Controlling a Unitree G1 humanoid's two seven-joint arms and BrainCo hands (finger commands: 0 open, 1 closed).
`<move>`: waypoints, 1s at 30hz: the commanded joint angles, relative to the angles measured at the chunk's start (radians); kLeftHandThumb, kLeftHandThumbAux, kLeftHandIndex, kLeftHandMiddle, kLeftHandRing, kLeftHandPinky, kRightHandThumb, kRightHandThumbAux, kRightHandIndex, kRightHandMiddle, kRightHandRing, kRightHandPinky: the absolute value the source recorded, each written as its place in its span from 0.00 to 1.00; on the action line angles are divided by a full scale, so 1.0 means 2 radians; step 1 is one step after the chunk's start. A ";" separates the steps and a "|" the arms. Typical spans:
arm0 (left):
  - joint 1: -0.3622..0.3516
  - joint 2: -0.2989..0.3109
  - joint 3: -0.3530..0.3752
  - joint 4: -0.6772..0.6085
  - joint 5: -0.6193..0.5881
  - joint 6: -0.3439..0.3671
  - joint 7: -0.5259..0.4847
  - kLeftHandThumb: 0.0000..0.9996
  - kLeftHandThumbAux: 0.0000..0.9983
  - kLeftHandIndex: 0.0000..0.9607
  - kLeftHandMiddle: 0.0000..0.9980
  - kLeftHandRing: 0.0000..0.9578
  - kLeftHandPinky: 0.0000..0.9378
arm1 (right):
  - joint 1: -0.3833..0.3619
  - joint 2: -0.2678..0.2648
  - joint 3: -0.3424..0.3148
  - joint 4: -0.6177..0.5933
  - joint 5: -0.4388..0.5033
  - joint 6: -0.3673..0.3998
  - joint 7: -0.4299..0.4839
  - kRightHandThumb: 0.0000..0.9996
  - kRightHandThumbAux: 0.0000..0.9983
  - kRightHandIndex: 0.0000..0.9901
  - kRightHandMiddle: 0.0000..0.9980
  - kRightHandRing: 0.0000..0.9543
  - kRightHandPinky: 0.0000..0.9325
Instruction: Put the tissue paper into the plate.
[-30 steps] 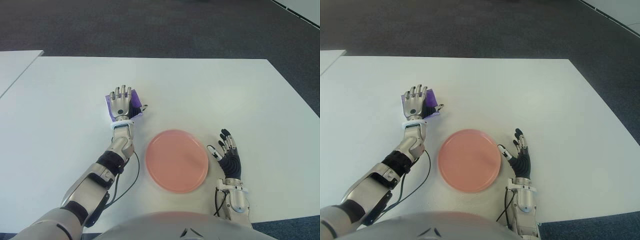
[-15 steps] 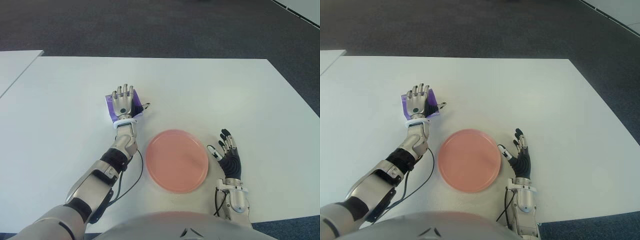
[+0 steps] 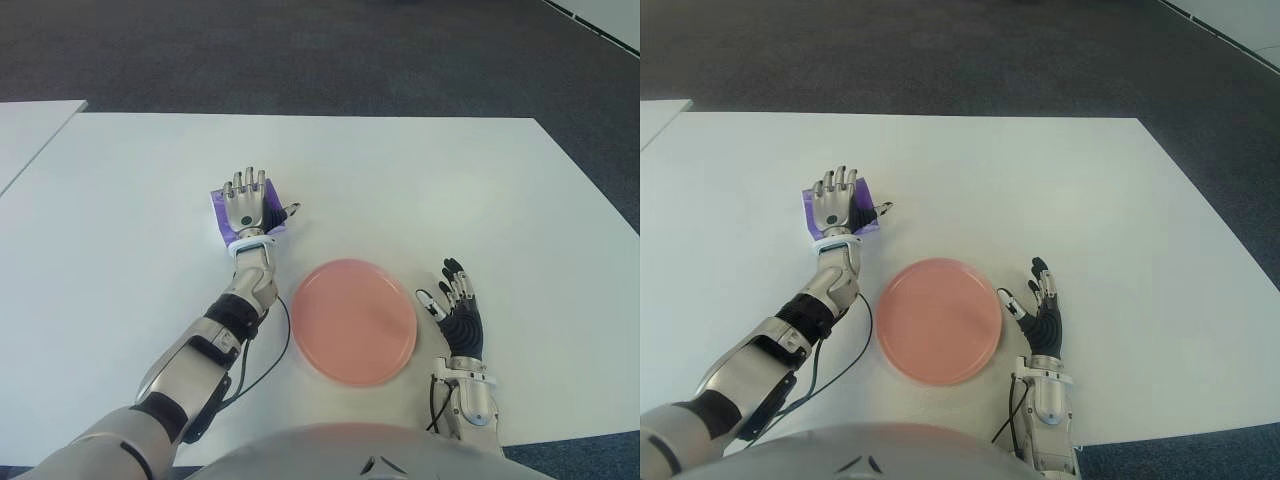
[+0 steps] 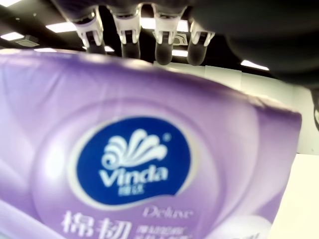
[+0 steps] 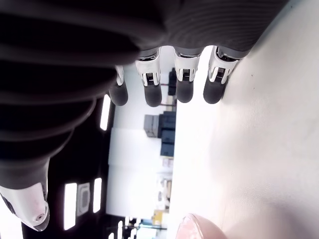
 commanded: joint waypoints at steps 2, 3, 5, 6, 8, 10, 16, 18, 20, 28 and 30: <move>-0.008 -0.011 0.008 0.013 -0.012 0.014 0.008 0.16 0.28 0.11 0.06 0.04 0.06 | 0.024 0.009 0.001 0.029 0.004 0.025 -0.003 0.10 0.60 0.05 0.10 0.05 0.00; -0.008 -0.012 0.009 0.014 -0.013 0.016 0.009 0.17 0.28 0.11 0.06 0.04 0.06 | 0.024 0.009 0.000 0.029 0.003 0.025 -0.003 0.10 0.60 0.05 0.10 0.05 0.00; -0.009 -0.014 0.009 0.016 -0.014 0.019 0.009 0.17 0.28 0.11 0.07 0.04 0.06 | 0.024 0.009 0.001 0.030 0.001 0.023 -0.005 0.10 0.59 0.05 0.10 0.05 0.00; -0.011 -0.015 0.008 0.019 -0.014 0.022 0.010 0.17 0.28 0.11 0.07 0.04 0.06 | 0.024 0.009 0.001 0.030 0.001 0.021 -0.004 0.10 0.59 0.05 0.10 0.05 0.00; -0.014 -0.017 0.006 0.026 -0.013 0.027 0.011 0.17 0.28 0.11 0.07 0.04 0.05 | 0.025 0.008 0.001 0.031 0.002 0.019 -0.003 0.10 0.59 0.06 0.11 0.05 0.00; -0.017 -0.017 0.004 0.032 -0.012 0.031 0.011 0.17 0.28 0.11 0.07 0.04 0.05 | 0.024 0.007 0.001 0.032 0.003 0.019 -0.001 0.10 0.59 0.06 0.11 0.05 0.00; -0.024 -0.017 -0.001 0.049 -0.014 0.034 0.014 0.15 0.27 0.12 0.07 0.04 0.04 | 0.023 0.006 0.000 0.037 0.004 0.013 -0.001 0.09 0.61 0.05 0.09 0.04 0.00; -0.025 -0.017 -0.001 0.054 -0.015 0.034 0.015 0.14 0.27 0.12 0.07 0.04 0.04 | 0.022 0.005 -0.001 0.037 0.005 0.012 0.000 0.10 0.61 0.05 0.09 0.04 0.00; -0.026 -0.017 -0.001 0.056 -0.016 0.033 0.015 0.14 0.26 0.13 0.07 0.04 0.04 | 0.022 0.005 -0.001 0.038 0.006 0.013 0.001 0.10 0.61 0.06 0.09 0.04 0.00; -0.029 -0.015 -0.005 0.069 -0.013 0.039 0.012 0.13 0.27 0.13 0.07 0.03 0.04 | 0.020 0.005 -0.005 0.040 0.014 0.011 0.004 0.10 0.60 0.05 0.09 0.04 0.00; -0.032 -0.014 -0.007 0.074 -0.013 0.039 0.010 0.13 0.27 0.12 0.07 0.04 0.04 | 0.020 0.005 -0.006 0.041 0.015 0.009 0.004 0.10 0.60 0.05 0.09 0.04 0.00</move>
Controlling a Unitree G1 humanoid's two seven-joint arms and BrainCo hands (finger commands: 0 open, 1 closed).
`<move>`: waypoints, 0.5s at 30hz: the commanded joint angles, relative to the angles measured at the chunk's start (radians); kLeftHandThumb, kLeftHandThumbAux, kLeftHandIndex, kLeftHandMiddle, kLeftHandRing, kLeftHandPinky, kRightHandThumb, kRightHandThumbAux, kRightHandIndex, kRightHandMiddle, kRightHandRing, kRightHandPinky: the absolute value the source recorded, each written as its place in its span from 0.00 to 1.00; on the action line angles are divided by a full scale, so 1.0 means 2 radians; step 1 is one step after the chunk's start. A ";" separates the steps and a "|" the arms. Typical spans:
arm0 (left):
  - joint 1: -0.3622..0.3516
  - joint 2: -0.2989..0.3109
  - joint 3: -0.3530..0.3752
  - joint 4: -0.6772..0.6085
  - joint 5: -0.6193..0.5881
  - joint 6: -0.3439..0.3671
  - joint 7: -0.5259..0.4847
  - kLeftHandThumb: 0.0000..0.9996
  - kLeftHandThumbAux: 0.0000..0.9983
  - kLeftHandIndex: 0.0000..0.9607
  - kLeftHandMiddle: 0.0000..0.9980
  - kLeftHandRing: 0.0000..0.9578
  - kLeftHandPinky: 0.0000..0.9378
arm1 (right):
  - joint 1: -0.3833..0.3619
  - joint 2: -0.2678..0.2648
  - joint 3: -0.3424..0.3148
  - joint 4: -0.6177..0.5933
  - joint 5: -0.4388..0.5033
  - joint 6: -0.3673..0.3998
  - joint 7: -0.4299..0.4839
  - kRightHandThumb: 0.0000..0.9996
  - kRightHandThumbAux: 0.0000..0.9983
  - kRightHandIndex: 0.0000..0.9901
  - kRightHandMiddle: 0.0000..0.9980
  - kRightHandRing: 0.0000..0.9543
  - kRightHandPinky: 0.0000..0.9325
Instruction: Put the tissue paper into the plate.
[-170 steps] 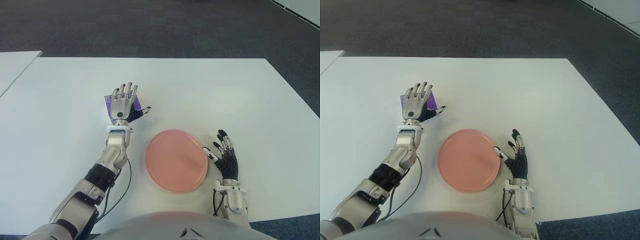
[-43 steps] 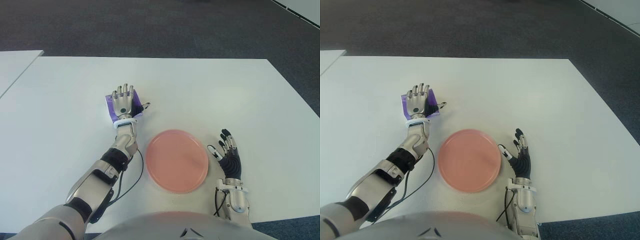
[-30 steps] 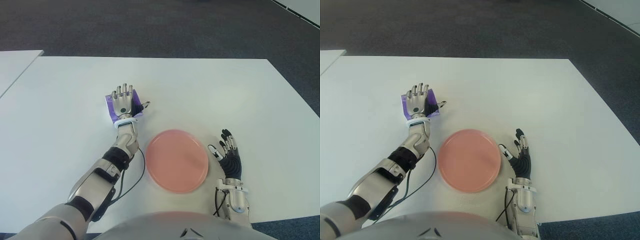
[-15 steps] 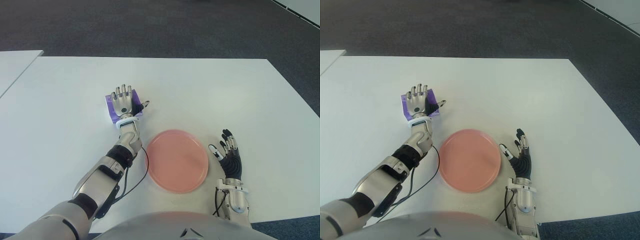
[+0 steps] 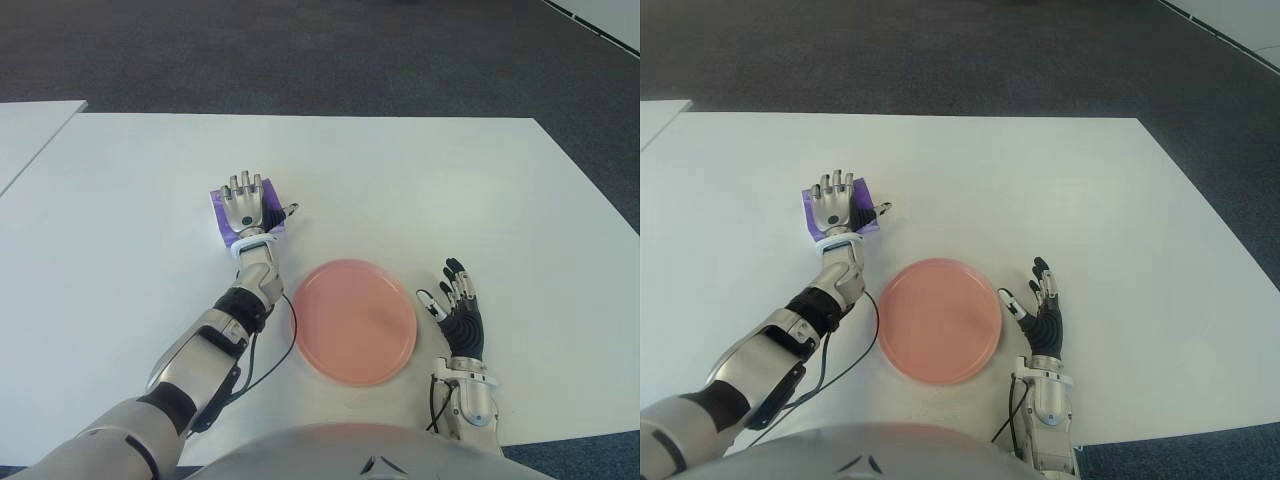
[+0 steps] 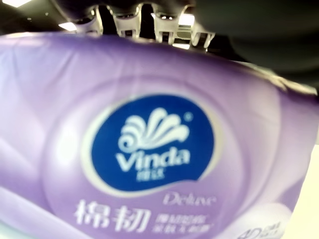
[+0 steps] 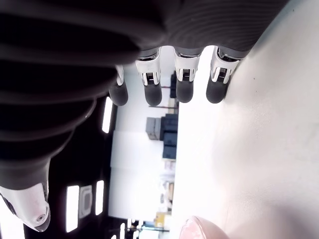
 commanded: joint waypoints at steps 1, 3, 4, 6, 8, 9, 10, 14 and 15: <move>-0.005 0.003 -0.007 0.021 -0.003 0.003 -0.005 0.13 0.27 0.12 0.07 0.04 0.05 | 0.020 0.003 -0.002 0.037 0.005 0.018 0.002 0.09 0.59 0.06 0.09 0.04 0.00; -0.008 0.005 -0.009 0.027 -0.005 0.000 -0.011 0.13 0.27 0.12 0.07 0.04 0.05 | 0.019 0.001 -0.002 0.038 0.003 0.018 0.002 0.09 0.59 0.06 0.08 0.03 0.00; -0.009 0.006 -0.010 0.029 -0.005 -0.001 -0.013 0.13 0.28 0.12 0.07 0.04 0.05 | 0.019 0.000 -0.002 0.038 0.003 0.019 0.002 0.09 0.59 0.05 0.08 0.03 0.00; -0.011 0.008 -0.013 0.033 -0.007 -0.004 -0.017 0.13 0.28 0.12 0.08 0.05 0.05 | 0.018 -0.001 -0.003 0.038 0.003 0.017 0.002 0.08 0.59 0.05 0.07 0.03 0.00; -0.012 0.009 -0.015 0.036 -0.008 -0.005 -0.019 0.13 0.28 0.12 0.08 0.05 0.05 | 0.018 -0.001 -0.003 0.038 0.003 0.017 0.002 0.08 0.60 0.05 0.07 0.03 0.00; -0.012 0.009 -0.015 0.036 -0.008 -0.006 -0.020 0.13 0.28 0.12 0.08 0.05 0.05 | 0.018 -0.001 -0.003 0.038 0.003 0.017 0.002 0.08 0.60 0.05 0.07 0.03 0.00; -0.012 0.010 -0.016 0.038 -0.009 -0.008 -0.021 0.13 0.28 0.12 0.08 0.05 0.05 | 0.019 -0.001 -0.003 0.037 0.003 0.018 0.002 0.08 0.60 0.05 0.07 0.03 0.00; -0.014 0.012 -0.019 0.047 -0.010 -0.014 -0.024 0.13 0.28 0.13 0.08 0.05 0.05 | 0.022 -0.001 -0.002 0.030 0.004 0.024 0.003 0.08 0.60 0.04 0.06 0.02 0.00; -0.014 0.013 -0.020 0.049 -0.010 -0.016 -0.024 0.13 0.28 0.13 0.09 0.05 0.05 | 0.022 -0.001 -0.002 0.029 0.004 0.024 0.003 0.08 0.60 0.04 0.06 0.02 0.00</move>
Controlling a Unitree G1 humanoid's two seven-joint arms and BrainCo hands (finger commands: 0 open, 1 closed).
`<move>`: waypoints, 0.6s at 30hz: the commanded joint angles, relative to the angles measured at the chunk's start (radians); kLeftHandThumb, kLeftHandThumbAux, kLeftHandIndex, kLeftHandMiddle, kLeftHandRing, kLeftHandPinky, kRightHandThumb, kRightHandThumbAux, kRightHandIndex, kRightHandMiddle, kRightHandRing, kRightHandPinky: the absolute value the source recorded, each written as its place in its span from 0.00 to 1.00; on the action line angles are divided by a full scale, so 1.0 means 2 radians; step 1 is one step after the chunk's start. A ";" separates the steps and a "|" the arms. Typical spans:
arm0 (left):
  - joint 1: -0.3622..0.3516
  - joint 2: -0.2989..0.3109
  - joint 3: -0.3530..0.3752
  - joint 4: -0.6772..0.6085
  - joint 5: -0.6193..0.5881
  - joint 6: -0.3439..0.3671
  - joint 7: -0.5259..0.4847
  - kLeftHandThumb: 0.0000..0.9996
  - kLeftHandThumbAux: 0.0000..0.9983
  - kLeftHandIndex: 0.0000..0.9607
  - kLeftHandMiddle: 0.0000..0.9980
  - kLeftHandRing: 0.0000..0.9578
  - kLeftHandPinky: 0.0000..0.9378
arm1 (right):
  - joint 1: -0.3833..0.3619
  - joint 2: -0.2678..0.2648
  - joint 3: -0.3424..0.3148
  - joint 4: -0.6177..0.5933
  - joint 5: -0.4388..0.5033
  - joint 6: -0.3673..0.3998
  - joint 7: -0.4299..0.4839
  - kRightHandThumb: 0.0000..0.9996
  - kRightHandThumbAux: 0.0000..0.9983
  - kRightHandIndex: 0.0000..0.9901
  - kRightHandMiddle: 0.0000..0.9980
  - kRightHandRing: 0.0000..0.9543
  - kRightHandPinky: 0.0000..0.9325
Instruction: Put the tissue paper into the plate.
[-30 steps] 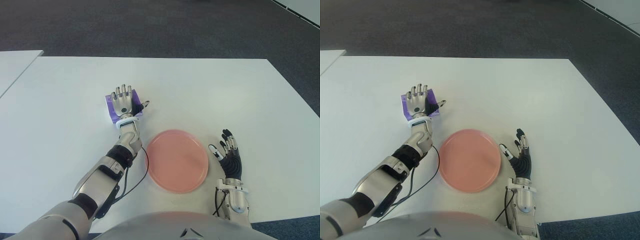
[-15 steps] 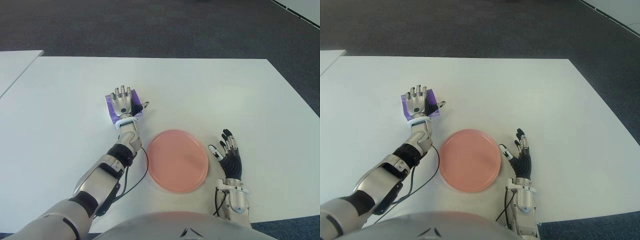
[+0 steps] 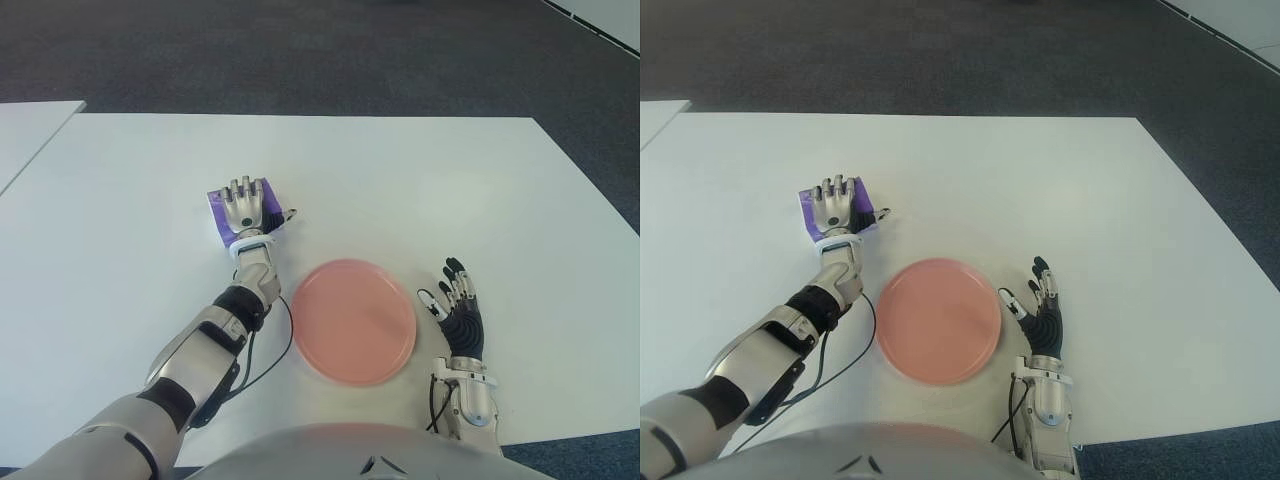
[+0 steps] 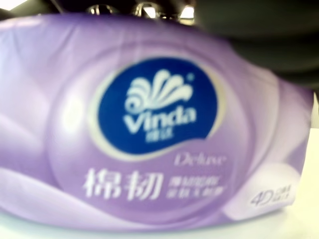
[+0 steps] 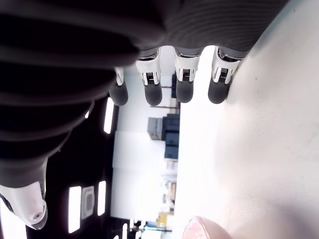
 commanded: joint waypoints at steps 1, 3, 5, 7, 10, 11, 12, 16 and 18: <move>-0.005 0.006 -0.004 0.016 -0.008 -0.007 -0.012 0.13 0.29 0.13 0.09 0.05 0.05 | 0.023 0.003 -0.001 0.026 0.003 0.029 0.002 0.08 0.60 0.04 0.06 0.02 0.00; -0.006 0.006 -0.006 0.021 -0.009 -0.009 -0.014 0.13 0.29 0.13 0.09 0.06 0.05 | 0.024 0.003 -0.002 0.025 0.003 0.029 0.001 0.08 0.60 0.04 0.06 0.02 0.00; -0.007 0.007 -0.008 0.026 -0.009 -0.012 -0.016 0.13 0.29 0.13 0.09 0.06 0.05 | 0.024 0.004 -0.002 0.025 0.004 0.028 0.001 0.07 0.60 0.04 0.06 0.02 0.00; -0.009 0.007 -0.008 0.033 -0.011 -0.017 -0.018 0.13 0.29 0.12 0.09 0.06 0.05 | 0.024 0.003 -0.002 0.026 0.005 0.025 0.002 0.07 0.60 0.04 0.07 0.02 0.00; -0.010 0.007 -0.008 0.046 -0.016 -0.028 -0.021 0.14 0.30 0.11 0.08 0.05 0.04 | 0.025 0.002 -0.002 0.025 0.005 0.020 0.004 0.07 0.60 0.04 0.07 0.03 0.00; -0.010 0.007 -0.008 0.050 -0.017 -0.031 -0.021 0.14 0.31 0.11 0.08 0.05 0.04 | 0.025 0.002 -0.002 0.025 0.004 0.019 0.003 0.07 0.60 0.04 0.07 0.03 0.00; -0.011 0.007 -0.007 0.054 -0.019 -0.035 -0.021 0.14 0.31 0.11 0.08 0.05 0.04 | 0.025 0.002 -0.002 0.025 0.004 0.020 0.003 0.07 0.60 0.04 0.07 0.03 0.00; -0.012 0.006 -0.007 0.066 -0.022 -0.044 -0.018 0.14 0.31 0.10 0.08 0.05 0.04 | 0.025 0.002 -0.003 0.023 0.003 0.021 0.003 0.06 0.59 0.04 0.07 0.03 0.00; -0.012 0.006 -0.006 0.067 -0.023 -0.046 -0.018 0.14 0.32 0.10 0.08 0.05 0.04 | 0.026 0.003 -0.002 0.021 0.004 0.021 0.003 0.06 0.59 0.05 0.08 0.03 0.00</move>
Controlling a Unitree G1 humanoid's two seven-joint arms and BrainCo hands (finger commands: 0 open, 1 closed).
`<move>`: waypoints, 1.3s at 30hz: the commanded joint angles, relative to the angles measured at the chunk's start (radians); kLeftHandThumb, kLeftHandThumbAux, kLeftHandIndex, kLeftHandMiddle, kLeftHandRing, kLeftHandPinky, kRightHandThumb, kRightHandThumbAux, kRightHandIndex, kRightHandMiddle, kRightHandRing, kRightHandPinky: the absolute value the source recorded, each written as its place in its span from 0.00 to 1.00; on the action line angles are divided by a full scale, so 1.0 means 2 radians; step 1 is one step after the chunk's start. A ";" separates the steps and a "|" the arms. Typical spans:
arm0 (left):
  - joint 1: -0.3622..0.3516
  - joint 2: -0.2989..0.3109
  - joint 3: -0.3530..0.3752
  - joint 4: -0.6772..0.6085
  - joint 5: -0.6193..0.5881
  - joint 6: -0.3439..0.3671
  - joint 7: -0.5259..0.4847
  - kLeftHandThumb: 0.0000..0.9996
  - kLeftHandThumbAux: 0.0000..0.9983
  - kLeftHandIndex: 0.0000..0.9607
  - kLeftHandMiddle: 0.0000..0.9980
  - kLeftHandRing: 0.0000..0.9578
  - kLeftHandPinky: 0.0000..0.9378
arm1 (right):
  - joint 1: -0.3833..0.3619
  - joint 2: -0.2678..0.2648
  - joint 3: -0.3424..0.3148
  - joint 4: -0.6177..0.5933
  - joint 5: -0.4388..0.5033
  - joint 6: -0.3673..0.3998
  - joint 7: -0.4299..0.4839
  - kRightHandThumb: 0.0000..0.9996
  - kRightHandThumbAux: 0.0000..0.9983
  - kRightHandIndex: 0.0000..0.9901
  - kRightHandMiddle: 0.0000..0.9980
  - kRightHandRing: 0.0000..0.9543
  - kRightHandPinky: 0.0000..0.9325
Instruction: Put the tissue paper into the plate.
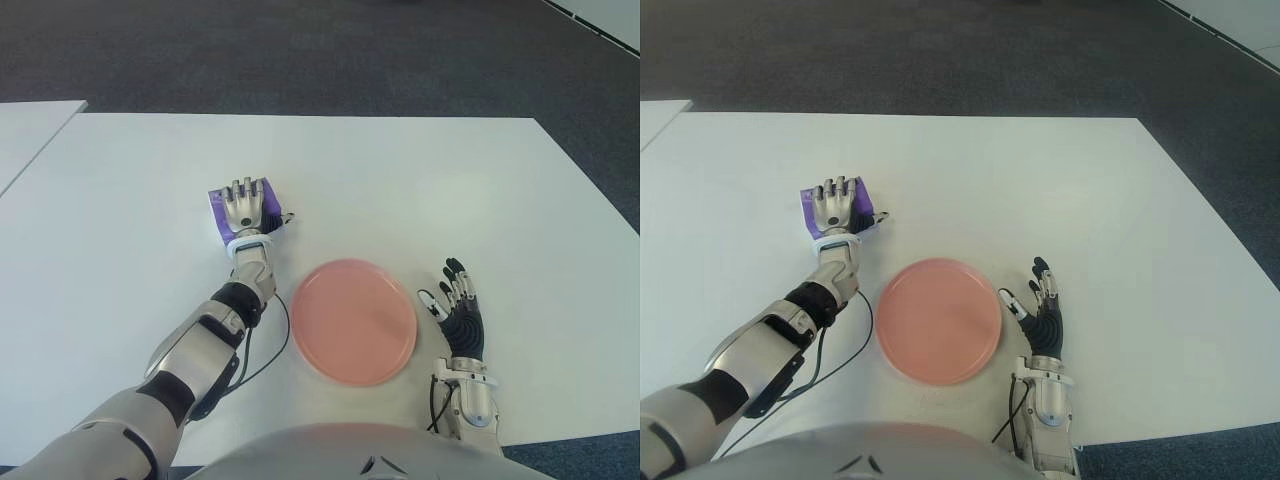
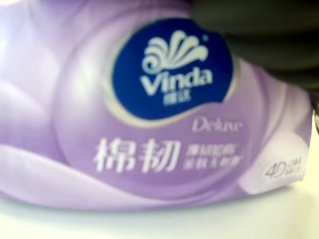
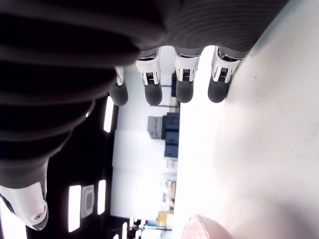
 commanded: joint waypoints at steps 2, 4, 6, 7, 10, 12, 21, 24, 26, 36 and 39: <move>0.007 0.002 -0.002 0.021 -0.014 -0.011 -0.010 0.14 0.32 0.10 0.08 0.05 0.03 | 0.025 0.004 -0.002 0.021 0.005 0.020 0.002 0.06 0.59 0.05 0.08 0.03 0.00; 0.008 0.002 -0.002 0.026 -0.015 -0.014 -0.010 0.14 0.32 0.10 0.08 0.04 0.03 | 0.025 0.005 -0.003 0.022 0.006 0.018 0.001 0.06 0.58 0.05 0.08 0.03 0.00; 0.010 0.000 -0.002 0.031 -0.016 -0.016 -0.008 0.14 0.32 0.10 0.07 0.04 0.03 | 0.025 0.005 -0.004 0.021 0.007 0.016 0.000 0.06 0.58 0.05 0.08 0.03 0.00; 0.011 -0.001 -0.003 0.035 -0.016 -0.018 -0.007 0.14 0.32 0.10 0.07 0.04 0.03 | 0.025 0.005 -0.004 0.021 0.007 0.015 0.000 0.07 0.57 0.06 0.09 0.03 0.00; 0.013 -0.005 -0.002 0.046 -0.019 -0.023 -0.004 0.14 0.32 0.10 0.07 0.04 0.02 | 0.026 0.005 -0.005 0.017 0.007 0.015 0.000 0.08 0.55 0.07 0.10 0.03 0.00; 0.015 -0.007 -0.001 0.053 -0.021 -0.027 -0.002 0.14 0.32 0.10 0.07 0.04 0.02 | 0.027 0.005 -0.005 0.012 0.007 0.020 0.001 0.08 0.55 0.07 0.10 0.03 0.00; 0.018 -0.013 0.003 0.082 -0.030 -0.044 -0.007 0.15 0.34 0.10 0.07 0.04 0.03 | 0.034 0.004 -0.005 -0.010 0.001 0.035 -0.002 0.10 0.54 0.09 0.14 0.05 0.00; 0.016 -0.015 0.003 0.089 -0.030 -0.045 -0.009 0.15 0.34 0.09 0.07 0.04 0.04 | 0.036 0.003 -0.005 -0.015 0.000 0.037 -0.001 0.09 0.53 0.09 0.15 0.06 0.00; 0.015 -0.016 0.002 0.093 -0.030 -0.044 -0.012 0.14 0.34 0.09 0.07 0.05 0.05 | 0.037 0.002 -0.005 -0.018 0.000 0.038 0.000 0.09 0.53 0.09 0.15 0.06 0.00; 0.011 -0.020 0.003 0.102 -0.036 -0.049 -0.035 0.14 0.32 0.08 0.12 0.12 0.17 | 0.037 0.000 -0.008 -0.022 0.002 0.040 0.000 0.10 0.54 0.08 0.15 0.06 0.00; 0.009 -0.020 0.002 0.103 -0.038 -0.053 -0.058 0.12 0.32 0.07 0.14 0.15 0.19 | 0.035 0.001 -0.009 -0.022 0.002 0.037 -0.002 0.10 0.54 0.08 0.15 0.06 0.00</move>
